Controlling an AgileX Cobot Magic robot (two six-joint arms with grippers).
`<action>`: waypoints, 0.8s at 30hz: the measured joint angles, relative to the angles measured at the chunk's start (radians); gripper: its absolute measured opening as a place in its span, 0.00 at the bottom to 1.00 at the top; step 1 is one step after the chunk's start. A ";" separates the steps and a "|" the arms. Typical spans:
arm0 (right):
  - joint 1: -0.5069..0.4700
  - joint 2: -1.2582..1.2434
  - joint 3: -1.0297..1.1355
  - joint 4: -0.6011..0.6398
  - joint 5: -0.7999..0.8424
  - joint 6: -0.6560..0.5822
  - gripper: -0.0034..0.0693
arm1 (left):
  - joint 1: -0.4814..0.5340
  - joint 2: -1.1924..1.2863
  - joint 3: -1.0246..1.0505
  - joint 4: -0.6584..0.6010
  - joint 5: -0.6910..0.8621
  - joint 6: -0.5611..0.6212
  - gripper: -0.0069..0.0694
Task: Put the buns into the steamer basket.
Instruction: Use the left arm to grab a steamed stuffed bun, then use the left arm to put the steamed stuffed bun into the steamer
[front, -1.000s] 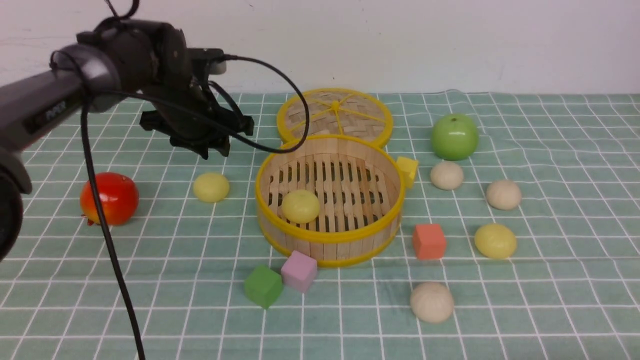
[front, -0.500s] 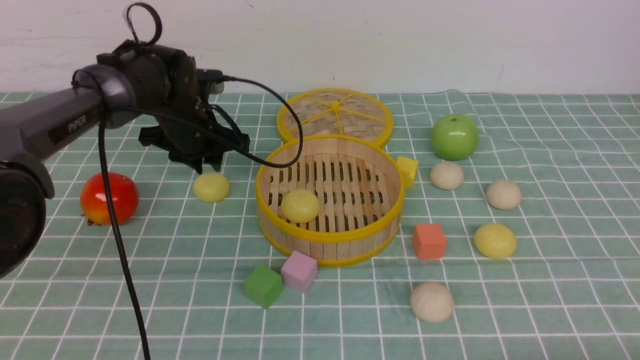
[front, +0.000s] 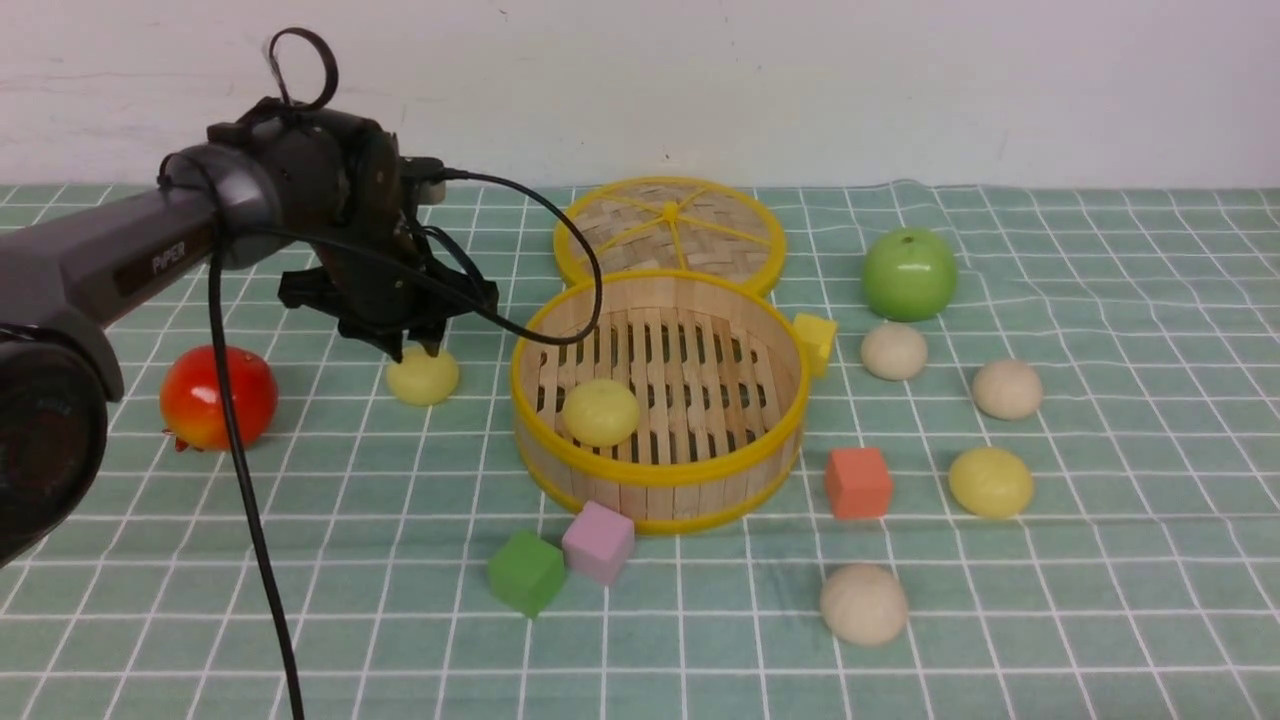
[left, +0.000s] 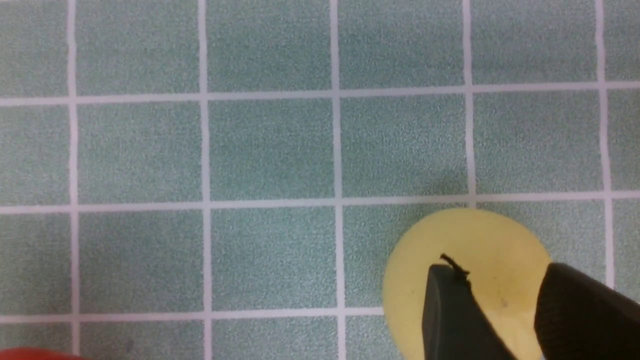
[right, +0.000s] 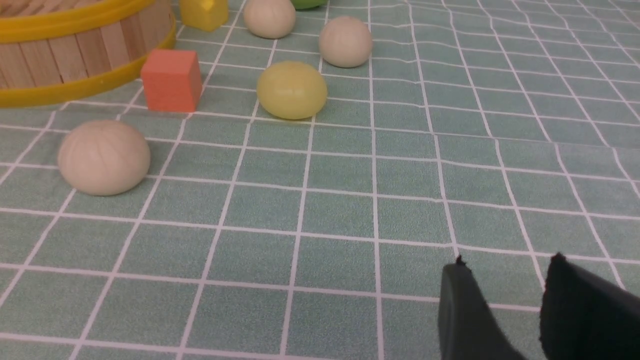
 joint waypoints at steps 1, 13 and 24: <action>0.000 0.000 0.000 0.000 0.000 0.000 0.38 | 0.000 0.003 0.000 0.000 -0.005 0.000 0.41; 0.000 0.000 0.000 0.000 0.000 0.000 0.38 | 0.000 0.023 0.000 0.000 -0.002 0.000 0.35; 0.000 0.000 0.000 0.000 0.000 0.000 0.38 | 0.000 0.023 0.000 0.000 0.005 0.000 0.07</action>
